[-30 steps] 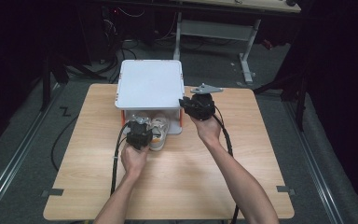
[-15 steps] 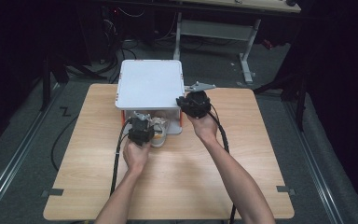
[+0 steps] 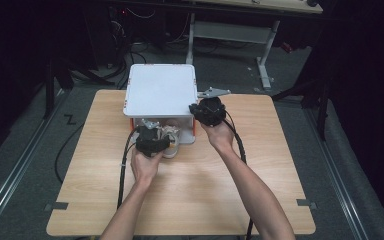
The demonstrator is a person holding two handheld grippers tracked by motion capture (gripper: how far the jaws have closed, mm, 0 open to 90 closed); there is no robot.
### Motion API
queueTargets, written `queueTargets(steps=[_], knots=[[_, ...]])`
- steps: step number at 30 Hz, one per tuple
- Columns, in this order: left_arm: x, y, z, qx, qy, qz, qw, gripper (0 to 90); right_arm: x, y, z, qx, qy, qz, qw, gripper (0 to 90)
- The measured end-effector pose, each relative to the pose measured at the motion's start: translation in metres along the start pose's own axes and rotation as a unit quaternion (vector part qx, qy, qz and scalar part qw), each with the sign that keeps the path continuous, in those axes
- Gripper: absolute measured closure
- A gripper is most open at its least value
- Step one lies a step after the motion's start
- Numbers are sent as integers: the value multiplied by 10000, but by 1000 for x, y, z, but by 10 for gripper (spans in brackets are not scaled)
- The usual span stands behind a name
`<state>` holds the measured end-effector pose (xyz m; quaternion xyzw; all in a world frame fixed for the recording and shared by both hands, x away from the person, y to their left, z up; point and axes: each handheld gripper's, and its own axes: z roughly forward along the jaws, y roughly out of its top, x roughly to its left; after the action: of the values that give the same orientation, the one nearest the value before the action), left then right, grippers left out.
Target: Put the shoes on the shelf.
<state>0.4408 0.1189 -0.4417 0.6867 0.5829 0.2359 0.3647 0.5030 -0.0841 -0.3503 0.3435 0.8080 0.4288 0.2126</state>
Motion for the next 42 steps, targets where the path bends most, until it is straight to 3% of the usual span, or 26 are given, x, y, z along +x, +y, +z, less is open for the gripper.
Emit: queueTargets(steps=[3, 8, 12, 15, 21, 25, 31, 42], knots=[[-2, 1, -8, -99, -28, 8, 9999, 382, -1, 0, 0, -1, 1, -18, 10000, 824], [-3, 3, -31, -291, -24, 205, 9994, 327, 1, 0, 0, 17, -32, -29, 10000, 823], [-3, -2, -44, -129, 13, 376, 9992, 263, 1, 0, 0, 21, -47, -24, 10000, 823], [-2, -13, -50, 33, -8, 349, 9994, 232, 1, 0, -1, 27, -47, -22, 10000, 823], [-6, -34, -38, 600, 307, 375, 9970, 194, 1, 0, 0, 25, -42, -17, 10000, 824], [-10, -39, -30, 782, 300, 299, 9960, 184, 1, 0, 0, 23, -43, 7, 10000, 824], [-17, -37, -17, 923, 271, 217, 9951, 179, 0, 0, -1, 29, -42, 1, 10000, 824], [-22, -30, -9, 951, 436, 148, 9944, 198, 2, 0, 0, 31, -50, -14, 10000, 844]])
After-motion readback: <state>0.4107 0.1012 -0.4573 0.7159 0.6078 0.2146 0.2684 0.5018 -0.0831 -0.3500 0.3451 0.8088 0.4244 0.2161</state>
